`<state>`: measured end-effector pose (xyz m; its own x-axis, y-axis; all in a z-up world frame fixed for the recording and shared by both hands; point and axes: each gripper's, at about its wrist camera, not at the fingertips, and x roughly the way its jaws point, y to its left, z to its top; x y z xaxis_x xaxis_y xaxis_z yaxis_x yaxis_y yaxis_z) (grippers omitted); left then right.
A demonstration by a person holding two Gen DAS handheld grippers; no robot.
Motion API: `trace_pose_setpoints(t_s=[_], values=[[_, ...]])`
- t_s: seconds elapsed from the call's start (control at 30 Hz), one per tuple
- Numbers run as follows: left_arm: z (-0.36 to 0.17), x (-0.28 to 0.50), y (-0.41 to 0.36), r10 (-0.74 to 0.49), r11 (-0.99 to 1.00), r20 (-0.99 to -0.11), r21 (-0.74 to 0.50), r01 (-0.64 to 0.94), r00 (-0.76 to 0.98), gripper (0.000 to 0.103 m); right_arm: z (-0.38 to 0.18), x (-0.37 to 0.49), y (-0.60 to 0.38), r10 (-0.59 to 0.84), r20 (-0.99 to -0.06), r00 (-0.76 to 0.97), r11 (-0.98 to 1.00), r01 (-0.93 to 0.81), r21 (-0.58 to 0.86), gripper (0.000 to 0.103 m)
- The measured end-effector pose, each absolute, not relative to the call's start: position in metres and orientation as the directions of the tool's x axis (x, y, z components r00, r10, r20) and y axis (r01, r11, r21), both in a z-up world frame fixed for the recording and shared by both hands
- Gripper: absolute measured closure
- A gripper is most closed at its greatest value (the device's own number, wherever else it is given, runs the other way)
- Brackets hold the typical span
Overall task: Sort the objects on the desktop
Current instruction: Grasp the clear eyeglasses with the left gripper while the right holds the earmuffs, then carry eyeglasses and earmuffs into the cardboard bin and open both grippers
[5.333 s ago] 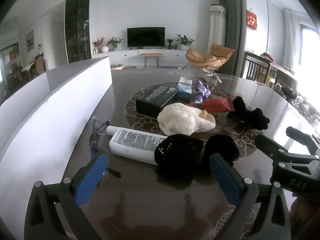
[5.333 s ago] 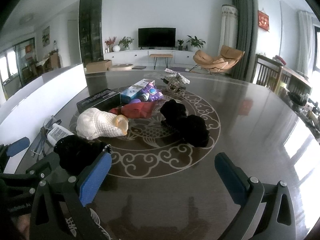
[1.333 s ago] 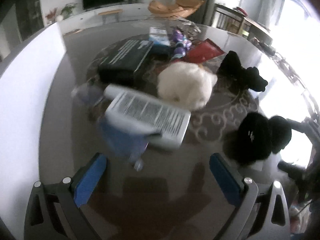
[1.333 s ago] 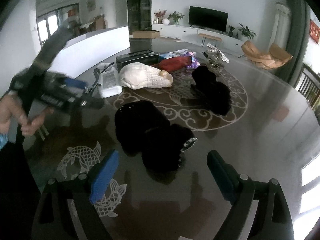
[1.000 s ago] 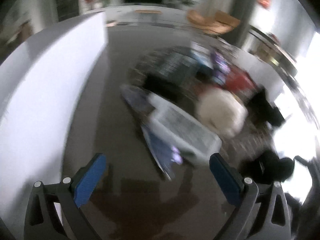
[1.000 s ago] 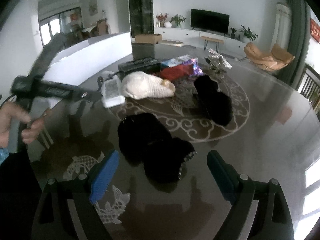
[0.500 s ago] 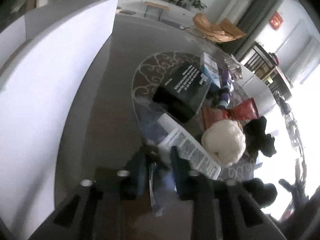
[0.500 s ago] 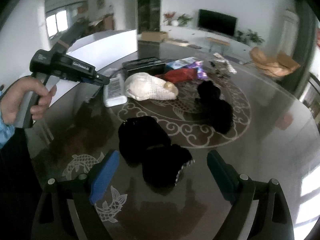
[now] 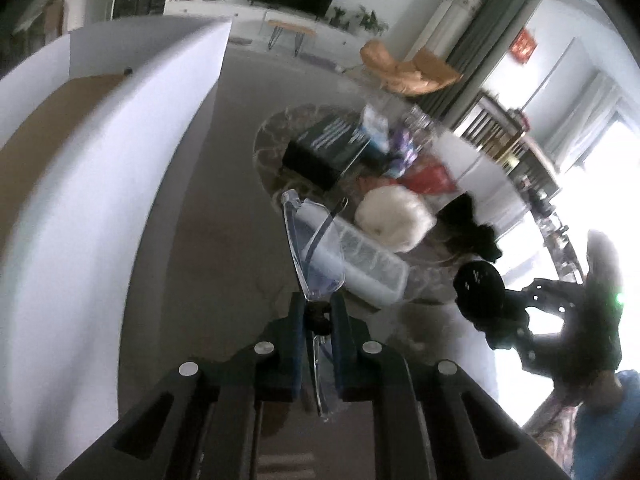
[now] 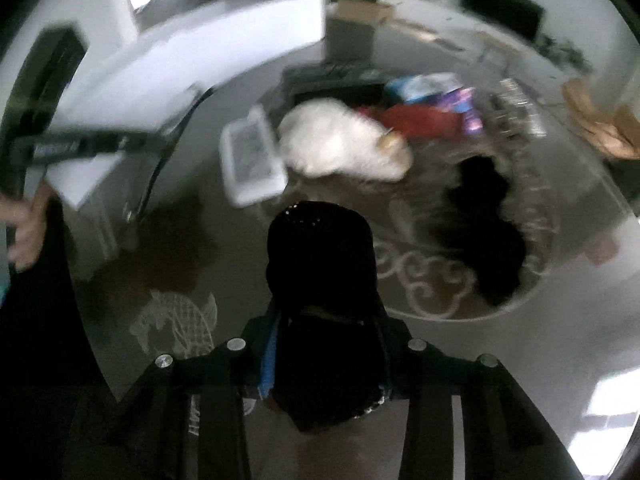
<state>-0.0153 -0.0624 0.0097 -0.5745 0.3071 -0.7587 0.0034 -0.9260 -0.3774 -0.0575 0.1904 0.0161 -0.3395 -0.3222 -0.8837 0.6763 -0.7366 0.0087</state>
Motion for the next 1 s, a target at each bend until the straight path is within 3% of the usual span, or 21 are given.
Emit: trace_pose_setpoints(t_s=[0.23,0.5,0.63,0.77,1.0], values=[[0.063,0.017,-0.082,0.349,-0.897,-0.655,-0.44,-0.037,-0.67,0.091,0.058,-0.064,0.206,-0.362,-0.842,-0.401,-0.821,0.564,0.084,0.064],[0.122,0.046,-0.161,0.292,-0.873,-0.566,-0.487,0.027,-0.771,0.091,0.109,-0.063,0.134,-0.512,-0.757,-0.404,-0.751,0.639,0.167,0.064],[0.133,0.049,-0.225,0.176,-0.886,-0.606,-0.441,0.143,-0.776,0.091,0.133,-0.066,0.061,-0.631,-0.698,-0.339,-0.66,0.708,0.252,0.064],[0.115,0.039,-0.283,0.059,-0.873,-0.704,-0.381,0.306,-0.708,0.091,0.138,-0.068,-0.029,-0.7,-0.669,-0.249,-0.57,0.759,0.314,0.064],[0.058,0.019,-0.315,0.054,-0.883,-0.84,-0.293,0.367,-0.54,0.091,0.094,-0.068,-0.147,-0.626,-0.763,-0.158,-0.53,0.804,0.269,0.064]])
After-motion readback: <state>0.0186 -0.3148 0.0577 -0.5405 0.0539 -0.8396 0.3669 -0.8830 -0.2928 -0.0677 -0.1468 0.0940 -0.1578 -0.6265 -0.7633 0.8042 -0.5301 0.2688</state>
